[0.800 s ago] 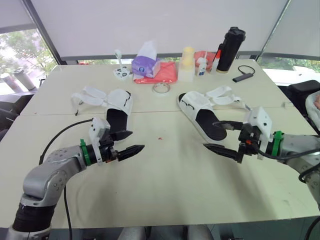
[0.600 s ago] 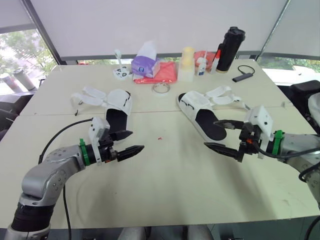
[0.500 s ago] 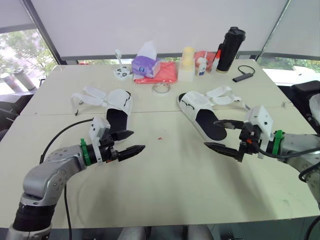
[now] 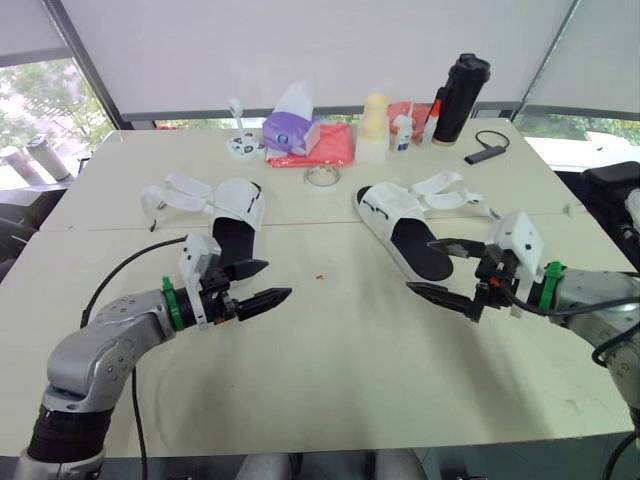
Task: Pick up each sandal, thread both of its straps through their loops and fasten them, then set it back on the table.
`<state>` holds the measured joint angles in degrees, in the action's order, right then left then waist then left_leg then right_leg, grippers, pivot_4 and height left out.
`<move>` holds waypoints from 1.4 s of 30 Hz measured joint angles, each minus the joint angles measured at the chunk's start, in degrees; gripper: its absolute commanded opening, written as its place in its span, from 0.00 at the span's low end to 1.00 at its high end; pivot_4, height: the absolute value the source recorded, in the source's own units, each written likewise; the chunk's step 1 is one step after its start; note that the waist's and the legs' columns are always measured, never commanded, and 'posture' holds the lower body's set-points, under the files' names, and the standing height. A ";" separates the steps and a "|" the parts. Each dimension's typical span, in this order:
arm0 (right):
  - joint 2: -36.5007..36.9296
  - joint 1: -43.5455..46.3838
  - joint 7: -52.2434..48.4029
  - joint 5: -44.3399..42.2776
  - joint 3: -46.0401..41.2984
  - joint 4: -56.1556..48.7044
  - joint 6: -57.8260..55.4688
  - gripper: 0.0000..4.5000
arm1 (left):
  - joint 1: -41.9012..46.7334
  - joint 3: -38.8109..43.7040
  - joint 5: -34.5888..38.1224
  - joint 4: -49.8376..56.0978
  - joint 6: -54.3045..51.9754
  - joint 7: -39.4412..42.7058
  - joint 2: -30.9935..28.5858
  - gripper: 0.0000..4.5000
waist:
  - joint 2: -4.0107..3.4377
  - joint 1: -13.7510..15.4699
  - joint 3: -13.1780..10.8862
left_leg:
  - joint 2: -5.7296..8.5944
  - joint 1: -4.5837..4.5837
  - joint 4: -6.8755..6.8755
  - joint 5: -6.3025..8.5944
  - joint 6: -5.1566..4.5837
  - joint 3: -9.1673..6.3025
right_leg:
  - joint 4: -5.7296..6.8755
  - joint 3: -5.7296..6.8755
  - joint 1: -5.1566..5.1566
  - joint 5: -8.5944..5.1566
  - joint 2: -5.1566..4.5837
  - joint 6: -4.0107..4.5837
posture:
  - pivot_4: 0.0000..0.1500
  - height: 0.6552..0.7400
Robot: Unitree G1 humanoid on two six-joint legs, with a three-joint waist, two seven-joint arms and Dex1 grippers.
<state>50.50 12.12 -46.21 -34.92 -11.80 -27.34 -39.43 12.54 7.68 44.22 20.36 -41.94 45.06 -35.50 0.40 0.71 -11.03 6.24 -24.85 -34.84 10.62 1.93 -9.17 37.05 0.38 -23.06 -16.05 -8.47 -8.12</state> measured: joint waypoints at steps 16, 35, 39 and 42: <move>-11.71 10.50 14.17 8.64 4.13 10.31 -2.40 0.98 | 1.40 -1.99 -3.75 -0.05 3.87 -1.29 2.42 1.00 | 0.02 -0.29 0.01 | -0.05 0.01 -0.05 -0.01 0.00 -0.02 | 0.06 -0.05 -0.02 0.09 0.12 -0.08 | 1.00 1.00; -45.37 34.02 57.99 -9.28 -30.52 33.29 -36.69 0.98 | 0.77 -2.70 -5.03 0.08 5.00 -1.74 3.97 1.00 | -0.10 -1.45 0.05 | -0.19 0.01 0.11 -0.17 0.24 -0.19 | 0.17 -0.23 -0.18 0.27 0.59 0.08 | 1.00 1.00; -46.34 36.25 60.75 -10.33 -33.35 36.67 -33.53 0.98 | 0.51 -2.71 -5.04 0.20 5.00 -1.84 4.00 1.00 | -0.13 -1.84 0.06 | -0.23 0.05 0.12 -0.19 0.28 -0.17 | 0.18 -0.23 -0.18 0.33 0.69 0.16 | 1.00 1.00; -46.78 37.69 61.87 -10.56 -33.88 39.11 -30.70 0.98 | -0.01 -2.73 -5.03 0.63 5.00 -2.09 4.09 1.00 | -0.15 -2.00 0.06 | -0.30 0.10 0.16 -0.20 0.29 -0.13 | 0.20 -0.25 -0.19 0.35 0.75 0.20 | 1.00 1.00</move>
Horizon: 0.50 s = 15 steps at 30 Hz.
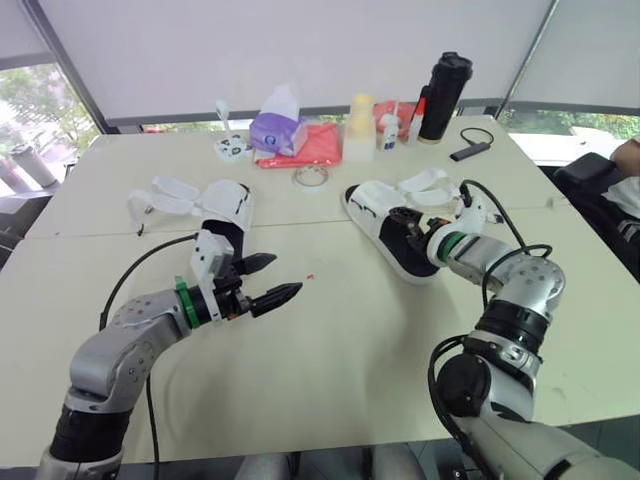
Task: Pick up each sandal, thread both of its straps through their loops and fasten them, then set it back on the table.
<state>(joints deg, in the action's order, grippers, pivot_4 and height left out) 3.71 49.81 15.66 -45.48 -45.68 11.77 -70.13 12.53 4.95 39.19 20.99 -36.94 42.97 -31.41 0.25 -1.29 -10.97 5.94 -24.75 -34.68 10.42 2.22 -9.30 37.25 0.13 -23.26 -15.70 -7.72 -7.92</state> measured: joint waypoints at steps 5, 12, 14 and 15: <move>-0.30 1.96 0.82 -0.30 0.10 4.87 6.07 0.98 | -0.35 0.01 0.00 0.13 0.00 -0.46 0.06 1.00 | -0.01 0.00 0.00 | -0.03 0.05 0.03 -0.01 0.01 0.09 | 0.02 -0.01 0.01 0.01 0.03 0.01 | 1.00 1.00; -0.52 5.72 -0.01 -0.32 1.04 15.17 16.60 0.98 | -0.81 0.00 0.02 0.93 0.00 -0.98 0.13 1.00 | -0.01 -0.15 0.00 | -0.09 0.18 0.15 -0.03 0.04 0.26 | 0.02 -0.08 0.03 0.03 0.04 0.05 | 1.00 1.00; -0.48 6.73 -0.95 -0.18 2.00 18.25 19.59 0.98 | -1.00 -0.03 0.02 1.45 0.00 -1.18 0.25 1.00 | -0.01 -0.43 0.00 | -0.22 0.26 0.29 -0.07 0.10 0.32 | 0.01 -0.12 0.03 0.03 0.04 0.05 | 1.00 1.00; -0.47 7.29 -1.33 -0.09 2.30 19.72 20.89 0.98 | -1.06 -0.02 0.02 1.59 0.00 -1.30 0.26 1.00 | -0.01 -0.56 0.00 | -0.23 0.28 0.34 -0.10 0.13 0.36 | 0.01 -0.12 0.03 0.04 0.04 0.04 | 1.00 1.00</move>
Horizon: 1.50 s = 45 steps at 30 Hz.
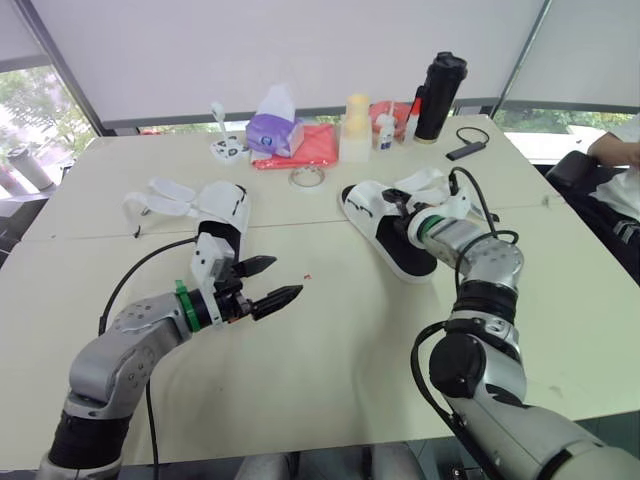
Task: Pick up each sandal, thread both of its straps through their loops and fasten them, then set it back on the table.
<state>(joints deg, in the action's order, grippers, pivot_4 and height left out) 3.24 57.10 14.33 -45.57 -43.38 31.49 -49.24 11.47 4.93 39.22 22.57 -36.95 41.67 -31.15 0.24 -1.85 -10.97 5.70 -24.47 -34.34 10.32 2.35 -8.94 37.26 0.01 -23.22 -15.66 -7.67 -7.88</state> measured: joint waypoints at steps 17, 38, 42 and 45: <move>2.76 9.22 -8.57 2.25 2.50 25.99 20.17 0.98 | -0.67 -0.16 0.02 0.89 -0.01 -1.02 0.91 1.00 | 0.03 -0.84 0.02 | -0.48 0.36 0.13 -0.03 0.05 0.40 | -0.07 -0.15 0.12 0.19 0.40 0.32 | 1.00 1.00; 2.04 10.60 -13.97 4.57 6.08 30.57 21.46 0.01 | -1.08 -0.24 0.03 1.24 -0.08 -1.29 0.97 1.00 | 0.04 -0.81 0.02 | -0.71 0.62 0.38 -0.02 0.05 0.89 | -0.09 -0.87 0.01 0.22 0.82 0.54 | 1.00 1.00; 2.50 -0.30 -19.53 2.26 15.68 7.88 1.69 0.01 | -1.08 -0.88 0.02 1.24 -0.08 -0.96 0.84 1.00 | 0.05 -0.15 0.03 | -0.76 0.51 0.41 -0.02 0.05 0.70 | -0.14 -0.89 0.00 0.24 0.81 0.46 | 1.00 1.00; 3.53 -7.91 -19.29 -2.84 18.38 -7.45 -13.42 0.01 | -0.85 -0.88 0.01 0.59 -0.07 -0.45 0.14 1.00 | 0.05 0.57 0.03 | -0.72 0.39 0.43 -0.01 0.06 0.69 | -0.15 -0.98 -0.13 0.24 0.81 0.45 | 1.00 1.00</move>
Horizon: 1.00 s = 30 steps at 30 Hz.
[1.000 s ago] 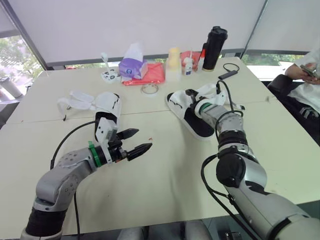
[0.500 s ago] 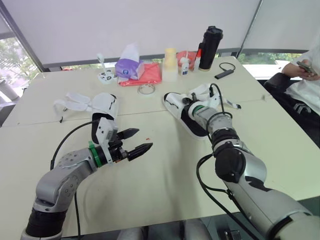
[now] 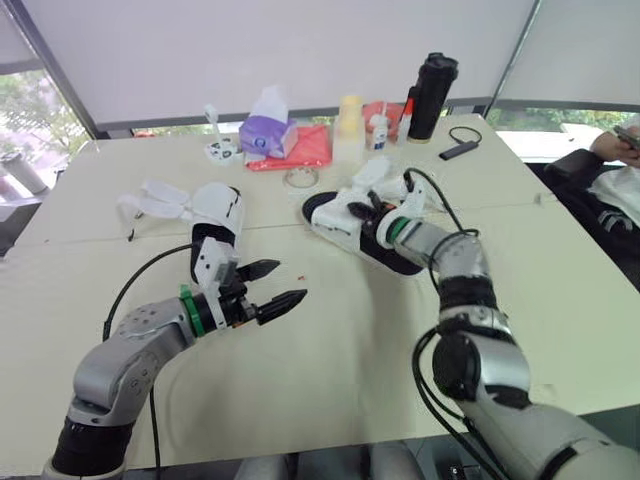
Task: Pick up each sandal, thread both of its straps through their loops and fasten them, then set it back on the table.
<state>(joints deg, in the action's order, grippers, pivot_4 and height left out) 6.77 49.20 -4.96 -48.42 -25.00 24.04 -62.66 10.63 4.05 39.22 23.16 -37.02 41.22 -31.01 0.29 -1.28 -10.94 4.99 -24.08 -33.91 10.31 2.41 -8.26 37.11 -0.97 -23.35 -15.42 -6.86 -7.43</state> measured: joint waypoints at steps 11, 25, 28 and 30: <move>6.45 -10.99 6.38 -19.54 0.57 -21.35 -29.44 0.01 | 2.72 -0.53 -0.77 -2.93 0.36 2.73 -1.16 1.00 | -0.03 0.17 -0.02 | -0.06 -0.12 -0.02 0.00 0.00 0.13 | -0.07 -0.01 -0.12 -0.08 -0.01 0.15 | 1.00 1.00; 28.01 -16.93 20.64 -59.85 19.38 -19.92 -21.42 0.01 | 2.98 -1.30 -2.37 -3.93 1.08 3.56 0.43 1.00 | 0.08 0.34 -0.09 | -0.07 -0.32 -0.10 0.01 -0.03 0.15 | -0.31 0.01 -0.11 -0.08 -0.03 0.15 | 1.00 1.00; 31.22 -17.54 16.04 -61.36 24.11 -22.78 -20.26 0.01 | 2.98 -1.38 -2.40 -3.93 1.11 3.57 0.78 1.00 | 0.10 0.11 -0.11 | -0.09 -0.32 -0.11 0.01 -0.04 0.22 | -0.33 0.01 -0.13 -0.05 -0.03 0.10 | 1.00 1.00; 33.22 -17.61 14.10 -61.85 26.12 -23.86 -19.54 0.01 | 2.97 -1.40 -2.44 -3.93 1.12 3.54 0.86 1.00 | 0.13 0.32 -0.12 | -0.11 -0.32 -0.12 0.01 -0.04 0.19 | -0.35 0.04 -0.11 -0.05 -0.01 0.10 | 1.00 1.00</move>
<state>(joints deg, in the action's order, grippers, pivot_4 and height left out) 39.99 31.59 9.14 -110.27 1.12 0.17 -82.20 13.60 2.65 36.78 19.23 -35.90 44.75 -30.15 0.42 -0.96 -11.06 4.87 -24.40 -34.03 10.32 2.36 -8.07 36.76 -0.93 -23.47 -15.47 -6.87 -7.33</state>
